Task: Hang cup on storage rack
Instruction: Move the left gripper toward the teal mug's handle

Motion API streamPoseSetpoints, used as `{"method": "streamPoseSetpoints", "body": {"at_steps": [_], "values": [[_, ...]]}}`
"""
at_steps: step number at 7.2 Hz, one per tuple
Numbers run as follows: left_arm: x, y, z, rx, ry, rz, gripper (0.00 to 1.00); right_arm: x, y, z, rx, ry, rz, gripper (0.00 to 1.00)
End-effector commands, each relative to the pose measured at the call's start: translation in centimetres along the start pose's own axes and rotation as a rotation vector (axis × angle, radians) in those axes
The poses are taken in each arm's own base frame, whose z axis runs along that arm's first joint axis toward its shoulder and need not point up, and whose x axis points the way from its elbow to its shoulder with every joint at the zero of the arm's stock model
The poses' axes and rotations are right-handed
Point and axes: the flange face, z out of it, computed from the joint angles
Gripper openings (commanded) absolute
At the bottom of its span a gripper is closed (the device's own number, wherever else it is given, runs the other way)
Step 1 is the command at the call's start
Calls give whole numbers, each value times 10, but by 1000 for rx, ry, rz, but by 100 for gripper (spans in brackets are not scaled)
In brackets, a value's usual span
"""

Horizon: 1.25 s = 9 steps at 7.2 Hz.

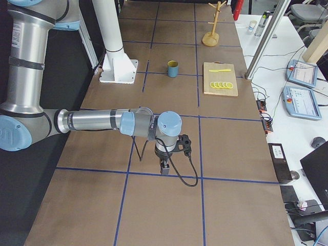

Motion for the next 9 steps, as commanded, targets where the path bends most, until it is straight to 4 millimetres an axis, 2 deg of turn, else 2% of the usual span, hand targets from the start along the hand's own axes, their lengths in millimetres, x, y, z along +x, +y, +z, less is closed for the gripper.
{"method": "streamPoseSetpoints", "body": {"at_steps": [1, 2, 3, 4, 5, 7, 8, 9], "values": [[63, -26, 25, 79, 50, 254, 100, -7, -1, -8, 16, 0, -9, 100], [111, -56, 33, 141, 98, 405, 100, -7, -1, -8, 16, 0, -9, 100], [159, -73, 50, 147, 162, 498, 100, -7, -1, -8, 15, 2, -9, 100], [200, -79, 69, 134, 215, 500, 100, -7, -1, -8, 15, 2, -9, 100], [247, -96, 80, 167, 279, 521, 100, -7, -1, -8, 17, 0, -10, 100], [326, -99, 95, 272, 333, 610, 99, -7, -1, -8, 16, 2, -10, 100], [373, -80, 124, 316, 369, 656, 98, -7, -1, -8, 16, 2, -10, 100], [403, -74, 133, 379, 370, 668, 99, -7, -1, -8, 15, 2, -9, 100]]}}
